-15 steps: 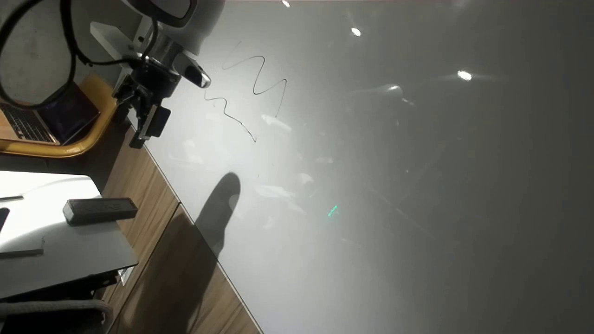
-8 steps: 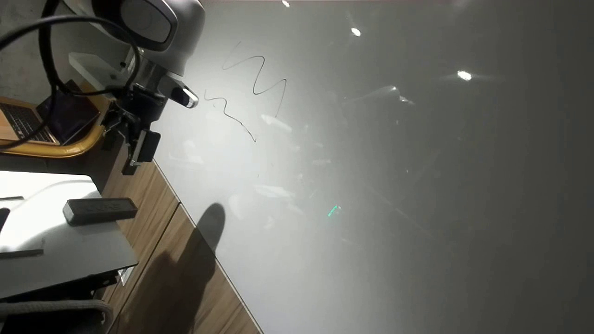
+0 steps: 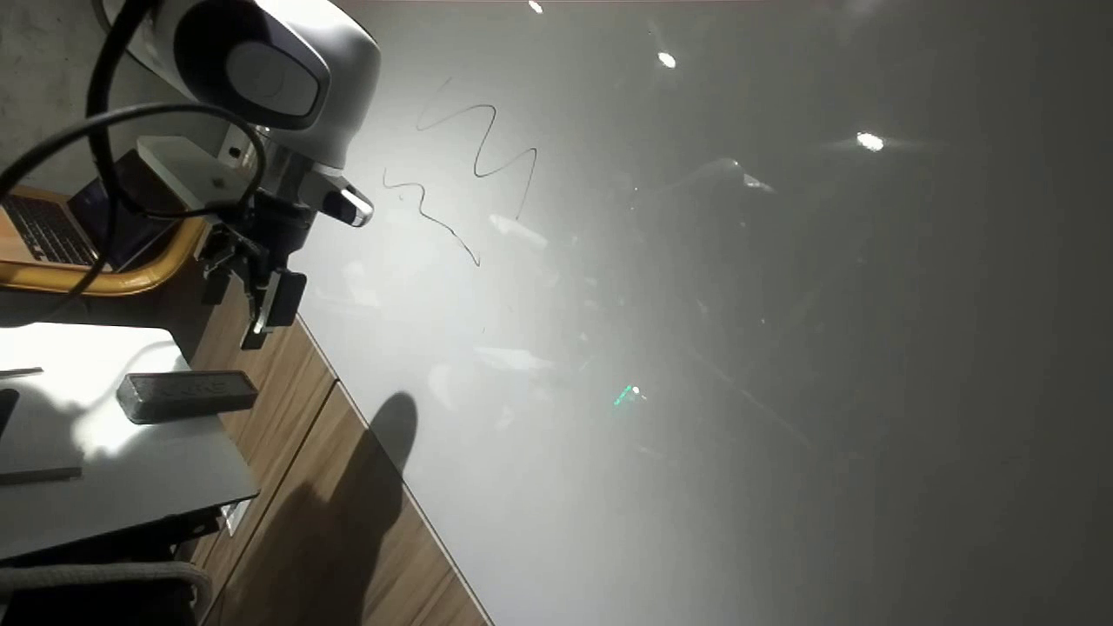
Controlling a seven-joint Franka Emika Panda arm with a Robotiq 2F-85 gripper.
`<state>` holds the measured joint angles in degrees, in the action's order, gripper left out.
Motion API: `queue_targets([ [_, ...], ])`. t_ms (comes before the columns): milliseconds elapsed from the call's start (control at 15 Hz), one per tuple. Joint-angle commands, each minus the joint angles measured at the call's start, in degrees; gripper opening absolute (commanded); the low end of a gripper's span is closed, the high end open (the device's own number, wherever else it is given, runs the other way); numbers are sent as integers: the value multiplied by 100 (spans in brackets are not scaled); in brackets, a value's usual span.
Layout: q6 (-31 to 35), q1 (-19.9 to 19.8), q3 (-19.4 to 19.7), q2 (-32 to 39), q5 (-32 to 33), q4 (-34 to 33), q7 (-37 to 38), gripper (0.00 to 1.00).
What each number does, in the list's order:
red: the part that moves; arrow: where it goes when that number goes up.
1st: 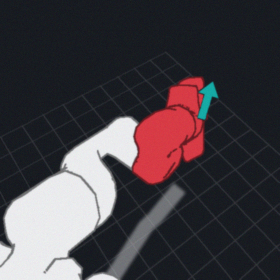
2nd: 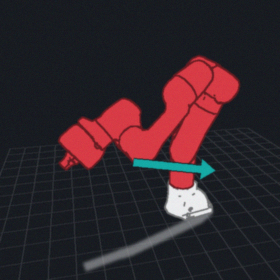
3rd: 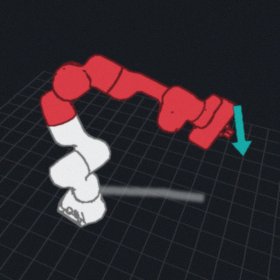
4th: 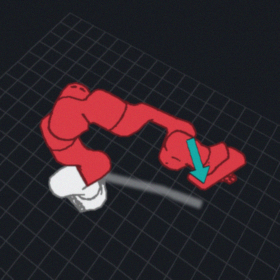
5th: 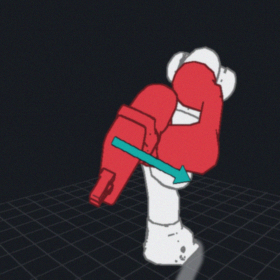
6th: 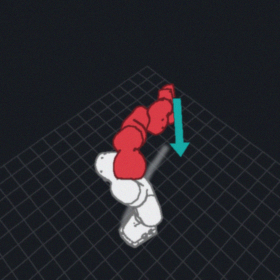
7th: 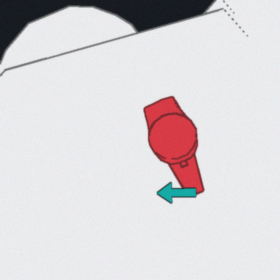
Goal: Use the duster to clean the board
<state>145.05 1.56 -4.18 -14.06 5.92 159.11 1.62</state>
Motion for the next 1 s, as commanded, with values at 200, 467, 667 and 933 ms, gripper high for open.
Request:
queue_targets([
  [200, 323, 159, 9, 638, -386, -1, 0, 100],
  [467, 535, 178, -10, 1050, -317, 2, 32, 100],
  [667, 697, 161, 13, 1282, -246, -23, 40, 100],
  [933, 812, 193, -5, 1410, -199, -76, 53, 100],
])
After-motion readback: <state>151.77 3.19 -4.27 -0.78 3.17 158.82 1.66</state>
